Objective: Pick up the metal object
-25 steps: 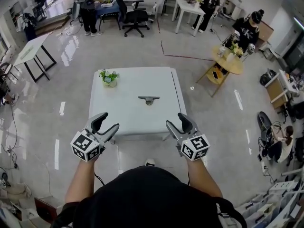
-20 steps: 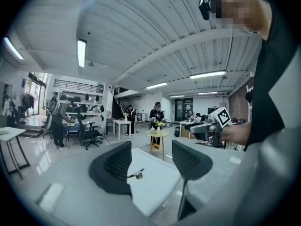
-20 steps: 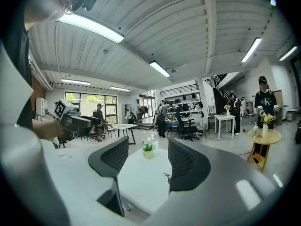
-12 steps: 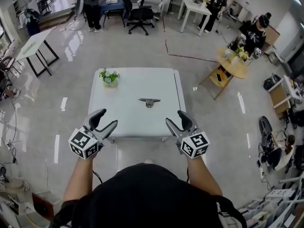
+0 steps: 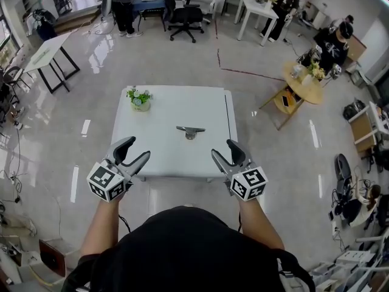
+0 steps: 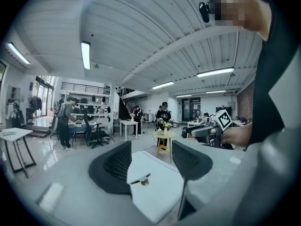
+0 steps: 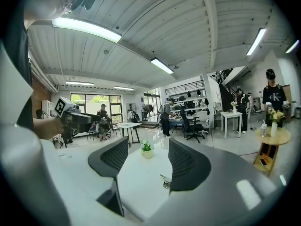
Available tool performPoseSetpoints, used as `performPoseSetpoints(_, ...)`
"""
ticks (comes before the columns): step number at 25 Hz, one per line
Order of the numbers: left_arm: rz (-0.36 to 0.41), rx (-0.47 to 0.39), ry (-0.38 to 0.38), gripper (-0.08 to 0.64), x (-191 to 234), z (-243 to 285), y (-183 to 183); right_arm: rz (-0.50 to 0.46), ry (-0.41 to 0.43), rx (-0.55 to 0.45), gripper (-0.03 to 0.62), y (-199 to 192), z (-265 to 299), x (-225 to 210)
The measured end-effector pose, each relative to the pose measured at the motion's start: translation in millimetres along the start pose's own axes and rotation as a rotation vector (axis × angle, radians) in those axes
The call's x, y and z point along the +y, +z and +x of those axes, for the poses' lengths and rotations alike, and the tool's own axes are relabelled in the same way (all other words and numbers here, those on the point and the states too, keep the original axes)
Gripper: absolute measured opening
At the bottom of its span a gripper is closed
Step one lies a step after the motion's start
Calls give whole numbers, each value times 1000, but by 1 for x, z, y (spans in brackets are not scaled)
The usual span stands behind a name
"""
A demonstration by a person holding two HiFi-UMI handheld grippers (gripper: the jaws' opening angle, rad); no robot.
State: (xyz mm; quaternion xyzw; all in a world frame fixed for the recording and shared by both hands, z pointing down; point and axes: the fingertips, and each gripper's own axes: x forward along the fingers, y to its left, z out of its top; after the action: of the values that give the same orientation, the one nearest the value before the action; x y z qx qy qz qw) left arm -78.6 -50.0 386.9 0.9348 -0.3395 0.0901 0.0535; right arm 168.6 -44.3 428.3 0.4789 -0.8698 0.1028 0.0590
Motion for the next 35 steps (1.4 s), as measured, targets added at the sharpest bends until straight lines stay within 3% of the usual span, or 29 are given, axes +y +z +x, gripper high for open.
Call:
performPoseSetpoints(11, -3, -4, 23, 259, -6, 31, 3, -4, 42, -3, 298, 3, 11, -33)
performPoseSetpoints(24, -44, -6, 74, 259, -3, 16, -4, -25, 75, -9, 301, 14, 14, -33)
performPoseSetpoints(35, -57, -13, 59, 261, 10, 31, -2, -24, 75, 4, 302, 14, 27, -39)
